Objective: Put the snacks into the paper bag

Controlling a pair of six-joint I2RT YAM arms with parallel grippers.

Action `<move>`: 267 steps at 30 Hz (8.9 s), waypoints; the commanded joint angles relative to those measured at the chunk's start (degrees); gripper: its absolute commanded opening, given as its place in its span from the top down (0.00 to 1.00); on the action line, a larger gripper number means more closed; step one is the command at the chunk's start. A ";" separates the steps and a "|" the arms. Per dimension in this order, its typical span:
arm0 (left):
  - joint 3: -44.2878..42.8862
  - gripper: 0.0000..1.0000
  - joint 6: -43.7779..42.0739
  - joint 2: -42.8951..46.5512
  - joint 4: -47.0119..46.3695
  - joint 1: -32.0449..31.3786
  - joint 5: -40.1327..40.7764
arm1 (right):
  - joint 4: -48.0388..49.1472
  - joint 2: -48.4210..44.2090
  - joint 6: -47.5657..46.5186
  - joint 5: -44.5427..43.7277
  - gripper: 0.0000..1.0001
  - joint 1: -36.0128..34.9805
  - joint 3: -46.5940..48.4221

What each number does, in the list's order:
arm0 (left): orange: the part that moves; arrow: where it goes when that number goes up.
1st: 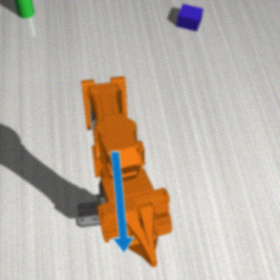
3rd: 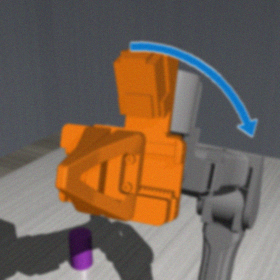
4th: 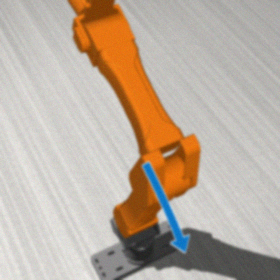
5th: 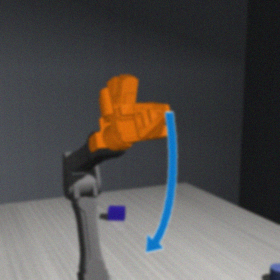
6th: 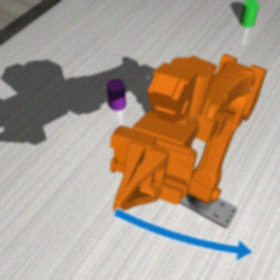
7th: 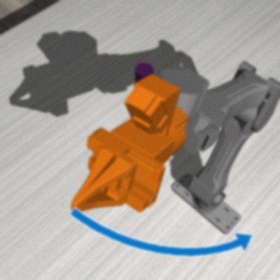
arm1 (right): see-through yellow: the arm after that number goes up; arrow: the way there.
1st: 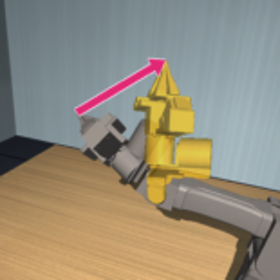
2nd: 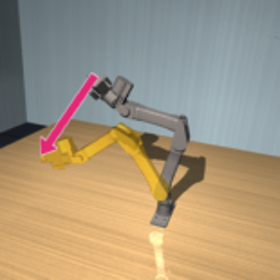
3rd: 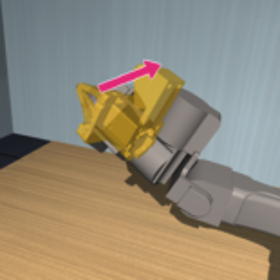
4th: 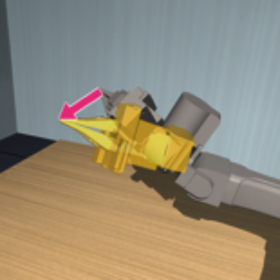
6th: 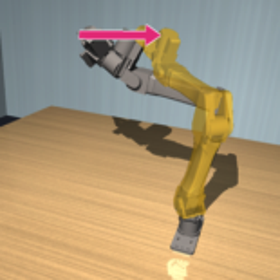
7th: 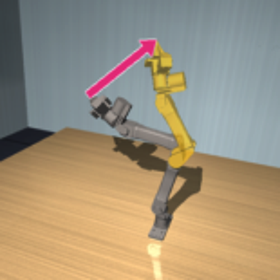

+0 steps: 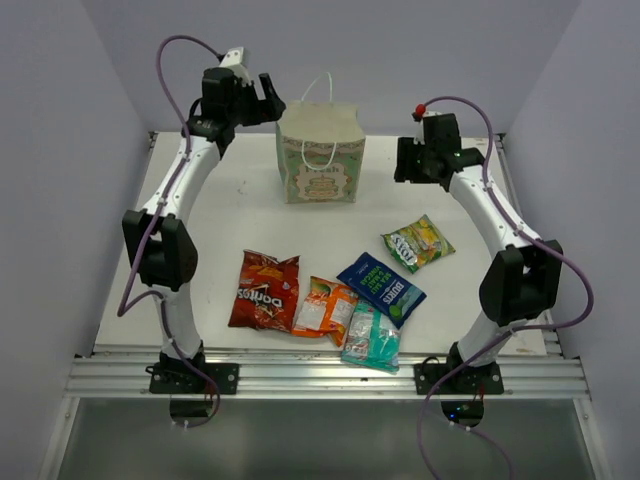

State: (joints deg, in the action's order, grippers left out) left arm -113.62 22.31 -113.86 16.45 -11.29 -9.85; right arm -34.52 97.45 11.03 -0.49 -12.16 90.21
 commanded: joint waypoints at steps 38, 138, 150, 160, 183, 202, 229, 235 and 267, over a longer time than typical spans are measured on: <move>-4.77 0.96 1.25 -5.67 5.96 -0.58 -0.35 | 4.11 13.73 -2.68 -7.59 0.70 -4.89 -23.86; 5.69 1.00 1.25 3.21 8.87 -2.07 -0.70 | 10.54 27.00 -16.39 11.04 0.60 -44.70 -6.63; 3.06 1.00 1.69 1.19 8.87 -1.98 -1.23 | -18.45 7.24 -20.87 7.35 1.00 -44.61 24.31; 1.21 1.00 2.30 0.66 8.95 -2.07 -0.35 | -5.89 0.12 -34.74 -21.02 1.00 -41.81 33.74; 0.16 1.00 3.36 0.49 9.66 -2.16 0.09 | 42.43 7.76 -45.29 -22.54 1.00 -24.40 14.21; 0.60 1.00 4.06 0.13 8.78 -2.77 0.35 | 26.55 -13.42 -29.06 -13.84 0.01 -24.57 5.59; 3.32 1.00 1.60 3.12 11.24 -3.04 1.94 | 25.39 -16.15 -11.91 0.32 0.03 -24.40 -40.20; 3.50 1.00 1.69 2.68 11.85 -3.04 1.76 | 24.15 -12.73 -12.96 6.72 0.02 -24.57 -43.54; 0.95 1.00 2.13 0.05 9.57 -2.95 -0.52 | -14.25 -21.08 -14.97 -22.86 1.00 -24.75 -7.01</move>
State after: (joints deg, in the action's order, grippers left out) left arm -110.15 24.47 -113.25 26.24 -14.06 -8.56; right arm -42.92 80.14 -1.04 -9.96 -37.01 73.21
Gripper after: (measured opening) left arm 0.007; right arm 0.014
